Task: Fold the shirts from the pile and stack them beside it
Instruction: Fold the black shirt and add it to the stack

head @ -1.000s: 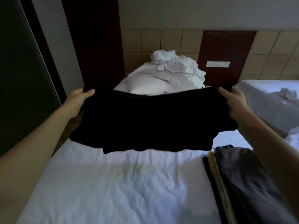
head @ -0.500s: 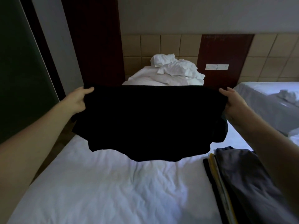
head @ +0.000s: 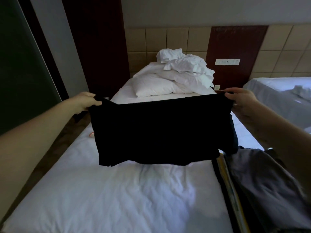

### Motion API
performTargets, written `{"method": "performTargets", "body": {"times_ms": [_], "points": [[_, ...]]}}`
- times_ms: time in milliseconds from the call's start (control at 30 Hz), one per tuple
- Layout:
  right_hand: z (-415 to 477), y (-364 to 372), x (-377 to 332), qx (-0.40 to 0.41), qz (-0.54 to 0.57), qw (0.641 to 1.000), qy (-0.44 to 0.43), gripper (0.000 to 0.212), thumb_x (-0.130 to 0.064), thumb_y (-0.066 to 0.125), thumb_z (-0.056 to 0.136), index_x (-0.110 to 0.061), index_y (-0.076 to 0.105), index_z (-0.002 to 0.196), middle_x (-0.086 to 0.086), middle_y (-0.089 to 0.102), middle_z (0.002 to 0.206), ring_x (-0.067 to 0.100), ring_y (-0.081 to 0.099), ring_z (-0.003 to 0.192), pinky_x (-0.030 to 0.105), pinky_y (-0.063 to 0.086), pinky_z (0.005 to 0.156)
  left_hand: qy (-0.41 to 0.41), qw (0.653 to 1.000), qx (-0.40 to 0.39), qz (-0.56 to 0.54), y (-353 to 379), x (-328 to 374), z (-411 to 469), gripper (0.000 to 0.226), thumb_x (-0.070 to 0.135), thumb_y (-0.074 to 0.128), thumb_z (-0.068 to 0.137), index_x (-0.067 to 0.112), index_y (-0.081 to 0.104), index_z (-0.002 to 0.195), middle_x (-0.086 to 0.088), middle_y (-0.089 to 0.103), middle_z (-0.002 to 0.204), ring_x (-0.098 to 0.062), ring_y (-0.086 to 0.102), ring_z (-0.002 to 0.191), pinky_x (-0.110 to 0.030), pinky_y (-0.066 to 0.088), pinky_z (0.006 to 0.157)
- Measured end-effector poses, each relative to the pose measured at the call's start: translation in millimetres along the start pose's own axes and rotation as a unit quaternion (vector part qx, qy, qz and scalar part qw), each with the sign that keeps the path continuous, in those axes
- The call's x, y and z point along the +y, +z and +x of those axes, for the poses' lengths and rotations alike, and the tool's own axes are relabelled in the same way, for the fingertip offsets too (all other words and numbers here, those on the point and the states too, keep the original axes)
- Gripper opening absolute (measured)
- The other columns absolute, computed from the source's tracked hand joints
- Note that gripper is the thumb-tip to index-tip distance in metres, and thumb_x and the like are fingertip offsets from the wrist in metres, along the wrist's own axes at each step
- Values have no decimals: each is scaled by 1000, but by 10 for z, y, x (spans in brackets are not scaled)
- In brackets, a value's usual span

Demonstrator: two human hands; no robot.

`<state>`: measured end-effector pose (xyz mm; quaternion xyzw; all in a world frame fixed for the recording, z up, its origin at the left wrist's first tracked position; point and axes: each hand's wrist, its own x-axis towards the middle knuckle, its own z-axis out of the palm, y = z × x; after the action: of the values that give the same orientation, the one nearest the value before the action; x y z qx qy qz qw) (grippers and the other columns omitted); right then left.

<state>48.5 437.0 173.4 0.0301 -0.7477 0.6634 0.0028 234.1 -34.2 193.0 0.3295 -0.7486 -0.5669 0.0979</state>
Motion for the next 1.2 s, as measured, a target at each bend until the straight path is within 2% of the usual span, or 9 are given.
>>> {"method": "performTargets", "body": {"times_ms": [100,233,333,467,633,767,967,1100,1200], "points": [[40,-22,-16,10,-144,990,-8,27,-11,65,87,-3,64,113,9,60,96,14,55,73,14,50,51,-55,998,-28,2,-13,30,63,40,6,56,93,5,49,132,-7,49,135,-26,52,116,-34,40,98],[-81,12,255,-112,-338,930,90,23,-13,58,93,-6,61,114,8,52,105,20,47,94,32,37,78,-188,980,-67,15,129,-124,4,20,17,57,93,12,54,112,-12,56,104,-29,52,97,-39,40,87],[-236,170,527,-183,-392,891,139,35,-16,53,96,-6,55,129,10,50,120,21,42,103,31,32,83,-248,965,-45,76,302,-416,68,33,21,68,85,13,52,113,-13,51,116,-31,48,106,-40,39,93],[-147,352,761,-137,-288,935,156,37,-15,56,94,-5,54,130,12,49,119,23,40,99,31,34,77,-262,965,-16,24,536,-671,172,19,18,68,85,14,52,93,-6,48,89,-23,45,80,-36,32,71],[280,394,678,-27,-81,986,140,31,-3,52,94,4,55,124,11,59,80,11,53,54,14,36,34,-202,948,19,-243,511,-440,607,6,9,53,96,10,49,100,-8,45,112,-21,43,105,-29,43,79],[588,451,285,52,75,993,78,29,3,44,96,3,55,122,-2,63,49,4,58,38,12,46,41,-84,936,-5,-343,388,-3,684,15,9,48,98,10,51,83,-8,49,92,-19,51,96,-30,46,83],[390,510,-77,124,195,972,-42,14,-1,61,88,-13,66,93,0,61,82,10,62,73,14,52,63,46,881,-29,-470,172,85,452,17,11,58,93,10,60,109,-9,60,119,-19,58,109,-25,47,97],[-153,423,376,83,192,977,-45,20,2,55,91,-15,60,83,5,58,84,12,60,80,17,55,73,45,893,-10,-447,182,-524,134,9,7,52,95,11,58,92,-8,61,103,-17,58,105,-25,45,99],[-612,363,1142,74,130,988,22,23,4,53,91,-16,59,79,9,57,80,10,59,70,15,52,63,9,947,-6,-323,181,-1394,58,15,4,48,96,9,60,104,-14,55,122,-13,58,94,-24,52,85]]}}
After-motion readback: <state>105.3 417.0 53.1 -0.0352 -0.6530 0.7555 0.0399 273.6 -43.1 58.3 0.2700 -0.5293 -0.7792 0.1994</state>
